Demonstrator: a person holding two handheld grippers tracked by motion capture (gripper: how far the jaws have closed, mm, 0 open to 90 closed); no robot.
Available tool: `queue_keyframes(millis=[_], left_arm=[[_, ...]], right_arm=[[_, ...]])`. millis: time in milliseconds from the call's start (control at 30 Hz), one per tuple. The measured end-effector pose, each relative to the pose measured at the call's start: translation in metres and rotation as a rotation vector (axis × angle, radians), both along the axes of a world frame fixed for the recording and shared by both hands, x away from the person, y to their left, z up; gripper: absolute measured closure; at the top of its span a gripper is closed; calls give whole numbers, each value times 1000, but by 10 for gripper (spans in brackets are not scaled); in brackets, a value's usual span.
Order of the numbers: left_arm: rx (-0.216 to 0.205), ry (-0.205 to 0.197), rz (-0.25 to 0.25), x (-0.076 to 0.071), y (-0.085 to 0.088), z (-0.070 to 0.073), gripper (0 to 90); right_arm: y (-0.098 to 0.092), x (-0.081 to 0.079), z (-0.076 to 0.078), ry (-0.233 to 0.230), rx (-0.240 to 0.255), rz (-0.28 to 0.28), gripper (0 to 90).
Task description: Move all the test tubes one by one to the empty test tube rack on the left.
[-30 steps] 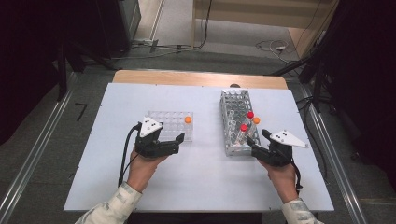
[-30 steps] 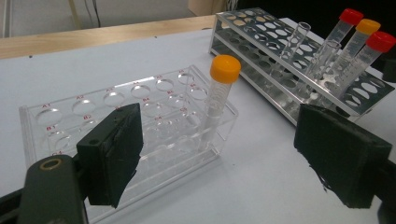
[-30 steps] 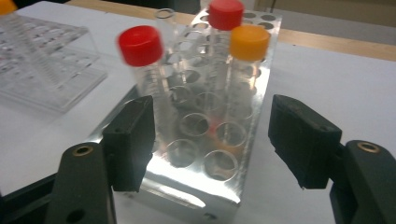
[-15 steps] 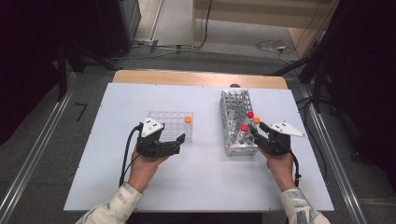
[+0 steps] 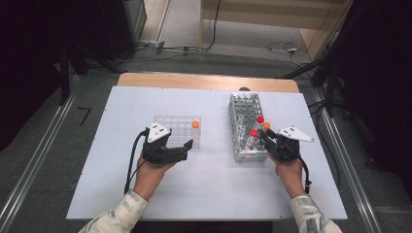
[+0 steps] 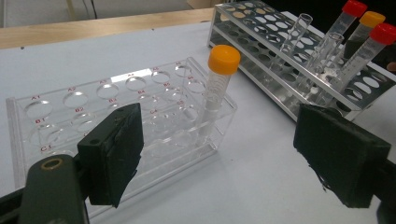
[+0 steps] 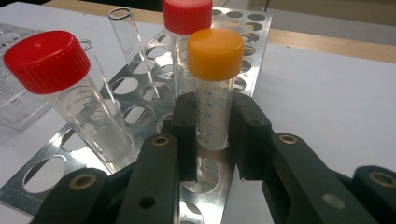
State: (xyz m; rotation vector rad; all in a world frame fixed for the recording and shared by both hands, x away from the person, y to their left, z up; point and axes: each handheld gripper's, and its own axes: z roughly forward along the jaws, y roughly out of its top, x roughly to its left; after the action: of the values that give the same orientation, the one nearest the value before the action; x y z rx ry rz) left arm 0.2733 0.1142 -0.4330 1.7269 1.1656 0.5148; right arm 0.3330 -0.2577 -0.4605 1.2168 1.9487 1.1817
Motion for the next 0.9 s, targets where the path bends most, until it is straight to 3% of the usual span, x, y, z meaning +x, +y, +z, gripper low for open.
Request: queue_keyframes(millis=[267,533,900], left_arm=[[-1,1,2,0,0,0,163],[-5,-3,4,0,2,1,165],[-10,-3,7,0,2,1,165]], right_arm=[[-2,-2,5,-14,13,-6,712],[-3,-13,32,-85,53,-23,712],[-3,-27,54,-112,71,2,712]])
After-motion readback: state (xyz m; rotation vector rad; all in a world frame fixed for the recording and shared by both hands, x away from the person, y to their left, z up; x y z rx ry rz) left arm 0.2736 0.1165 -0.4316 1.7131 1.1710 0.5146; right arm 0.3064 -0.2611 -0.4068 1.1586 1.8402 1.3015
